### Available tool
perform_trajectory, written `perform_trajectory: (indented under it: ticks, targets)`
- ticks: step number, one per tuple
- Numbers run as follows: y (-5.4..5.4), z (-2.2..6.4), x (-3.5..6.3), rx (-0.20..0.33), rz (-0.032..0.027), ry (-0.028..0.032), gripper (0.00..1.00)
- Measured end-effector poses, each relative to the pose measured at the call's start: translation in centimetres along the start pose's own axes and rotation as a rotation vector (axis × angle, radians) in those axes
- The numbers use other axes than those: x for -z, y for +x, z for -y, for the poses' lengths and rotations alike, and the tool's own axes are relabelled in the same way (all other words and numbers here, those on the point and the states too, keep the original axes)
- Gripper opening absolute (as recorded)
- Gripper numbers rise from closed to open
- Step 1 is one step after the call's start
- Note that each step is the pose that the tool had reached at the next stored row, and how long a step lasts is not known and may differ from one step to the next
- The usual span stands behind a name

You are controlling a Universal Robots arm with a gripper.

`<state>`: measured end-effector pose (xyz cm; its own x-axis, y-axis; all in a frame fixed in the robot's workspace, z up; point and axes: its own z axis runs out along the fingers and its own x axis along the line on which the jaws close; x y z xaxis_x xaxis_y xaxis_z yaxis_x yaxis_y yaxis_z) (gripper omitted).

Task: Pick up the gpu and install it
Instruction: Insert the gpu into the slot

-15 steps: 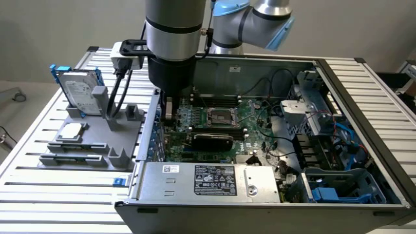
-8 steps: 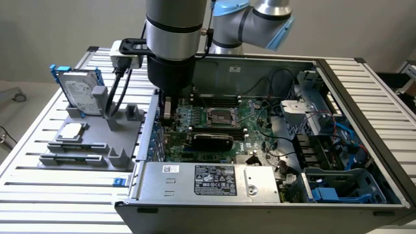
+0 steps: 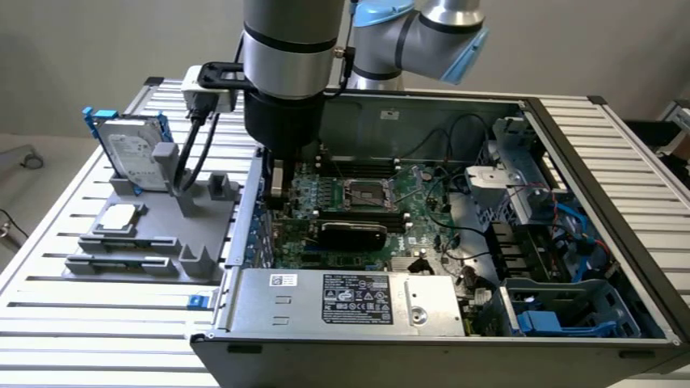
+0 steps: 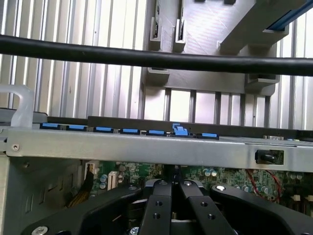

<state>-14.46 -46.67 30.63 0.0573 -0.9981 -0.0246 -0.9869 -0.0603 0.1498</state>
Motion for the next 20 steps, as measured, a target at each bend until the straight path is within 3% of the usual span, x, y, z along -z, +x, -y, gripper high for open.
perform_trajectory:
  ticks: [6, 8, 15, 17, 20]
  targets:
    - [-0.01, 0.15, 0.15, -0.001, -0.006, -0.0035, 0.11]
    - [-0.01, 0.16, 0.15, -0.002, -0.0115, -0.0039, 0.11]
    - [-0.01, 0.2, -0.16, -0.006, -0.0405, -0.0056, 0.11]
    - [-0.05, 0.23, -0.34, -0.007, -0.0449, -0.006, 0.11]
    - [-0.21, 0.25, -0.41, -0.007, -0.0459, -0.0061, 0.11]
